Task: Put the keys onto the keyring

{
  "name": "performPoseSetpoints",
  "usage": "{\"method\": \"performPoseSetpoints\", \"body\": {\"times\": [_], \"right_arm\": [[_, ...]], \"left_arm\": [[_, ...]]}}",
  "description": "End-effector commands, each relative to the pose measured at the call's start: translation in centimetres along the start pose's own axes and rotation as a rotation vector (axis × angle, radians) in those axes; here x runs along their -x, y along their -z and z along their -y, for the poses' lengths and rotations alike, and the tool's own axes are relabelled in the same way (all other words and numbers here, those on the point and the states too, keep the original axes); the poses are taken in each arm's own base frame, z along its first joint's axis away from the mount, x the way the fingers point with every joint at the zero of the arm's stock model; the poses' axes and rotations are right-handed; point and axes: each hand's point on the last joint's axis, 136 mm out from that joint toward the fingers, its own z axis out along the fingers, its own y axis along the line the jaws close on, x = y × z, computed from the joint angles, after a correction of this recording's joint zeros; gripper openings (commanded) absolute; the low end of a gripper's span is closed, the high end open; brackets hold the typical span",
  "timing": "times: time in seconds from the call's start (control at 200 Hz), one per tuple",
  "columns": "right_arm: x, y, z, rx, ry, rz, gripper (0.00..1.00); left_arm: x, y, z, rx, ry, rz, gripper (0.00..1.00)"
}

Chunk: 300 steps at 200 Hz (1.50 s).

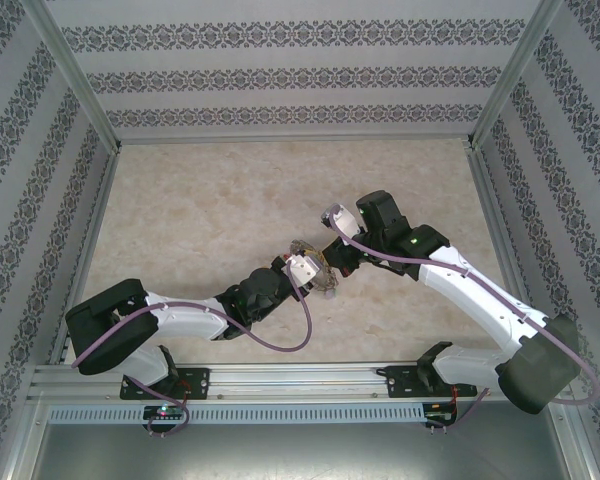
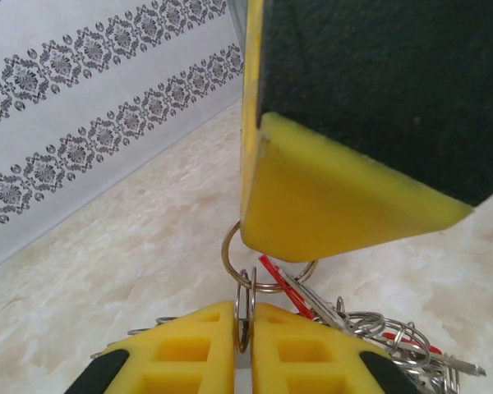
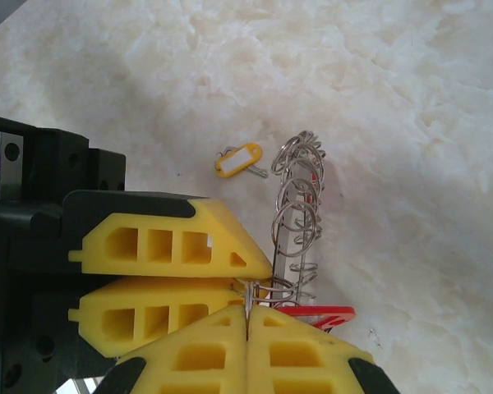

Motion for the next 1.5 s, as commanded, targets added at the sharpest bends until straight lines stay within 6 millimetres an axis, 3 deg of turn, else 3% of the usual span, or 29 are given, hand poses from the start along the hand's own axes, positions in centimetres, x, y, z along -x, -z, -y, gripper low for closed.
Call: {"method": "performPoseSetpoints", "body": {"times": [0.0,0.135,0.34,0.445,0.635,0.754,0.904,1.494], "right_arm": [[-0.5,0.3,-1.4,0.056,0.016,-0.013,0.00],[-0.7,0.2,-1.7,0.075,0.016,-0.024,0.00],[-0.8,0.3,-2.1,0.092,0.022,-0.033,0.00],[-0.8,0.4,-2.3,0.103,0.023,-0.035,0.00],[-1.1,0.3,-2.5,0.116,0.025,-0.047,0.00],[-1.1,0.4,-1.4,0.060,0.026,-0.043,0.00],[-0.8,0.7,2.2,-0.112,-0.013,-0.030,0.00],[-2.2,-1.5,4.4,-0.132,-0.114,-0.123,0.00]], "left_arm": [[1.4,-0.6,-1.7,0.063,0.041,0.045,0.10],[1.5,-0.6,-1.7,0.062,0.037,0.045,0.10],[1.5,-0.8,-1.8,0.055,0.041,0.041,0.20],[1.4,-0.9,-1.8,0.050,0.041,0.039,0.18],[1.5,-1.0,-1.7,0.040,0.040,0.038,0.04],[1.3,-0.8,-1.7,0.032,0.037,0.033,0.00],[1.1,-0.1,-1.4,-0.003,0.035,0.049,0.00],[0.4,-0.1,-0.5,-0.052,0.052,0.132,0.00]]}}
